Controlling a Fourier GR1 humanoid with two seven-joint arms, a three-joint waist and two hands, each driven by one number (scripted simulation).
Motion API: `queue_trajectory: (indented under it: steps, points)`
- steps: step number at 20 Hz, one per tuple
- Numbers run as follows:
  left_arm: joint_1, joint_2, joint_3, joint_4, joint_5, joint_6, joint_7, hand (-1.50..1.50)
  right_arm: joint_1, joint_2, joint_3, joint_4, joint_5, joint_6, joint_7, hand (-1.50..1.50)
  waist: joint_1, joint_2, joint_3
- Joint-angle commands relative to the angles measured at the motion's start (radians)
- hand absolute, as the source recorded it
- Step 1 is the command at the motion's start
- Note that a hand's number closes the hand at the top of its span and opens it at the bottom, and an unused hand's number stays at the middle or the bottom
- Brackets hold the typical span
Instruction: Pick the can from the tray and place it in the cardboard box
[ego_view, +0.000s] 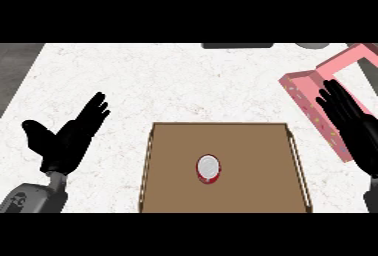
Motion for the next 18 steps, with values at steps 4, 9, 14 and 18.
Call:
queue_trajectory:
  steps: [4, 9, 14, 18]
  points:
    - [0.043, 0.034, 0.123, -0.006, -0.012, 0.023, -0.034, 0.00, -0.050, 0.133, 0.129, -0.166, 0.147, -0.186, 0.121, -1.50, 0.010, -0.012, -0.014]
    - [0.088, 0.047, 0.172, -0.046, 0.048, 0.032, 0.001, 0.00, 0.061, 0.152, 0.065, -0.291, 0.434, -0.456, -0.056, -1.50, -0.023, -0.030, -0.014]
    - [0.124, 0.063, 0.205, -0.066, 0.067, -0.004, -0.010, 0.00, 0.158, 0.242, 0.346, -0.404, 0.675, -0.505, -0.210, -1.50, 0.002, -0.016, -0.014]
    - [0.099, 0.076, 0.205, -0.085, 0.073, -0.017, 0.040, 0.00, 0.134, 0.102, 0.405, -0.478, 0.805, -0.372, 0.056, -1.50, 0.001, -0.014, -0.016]
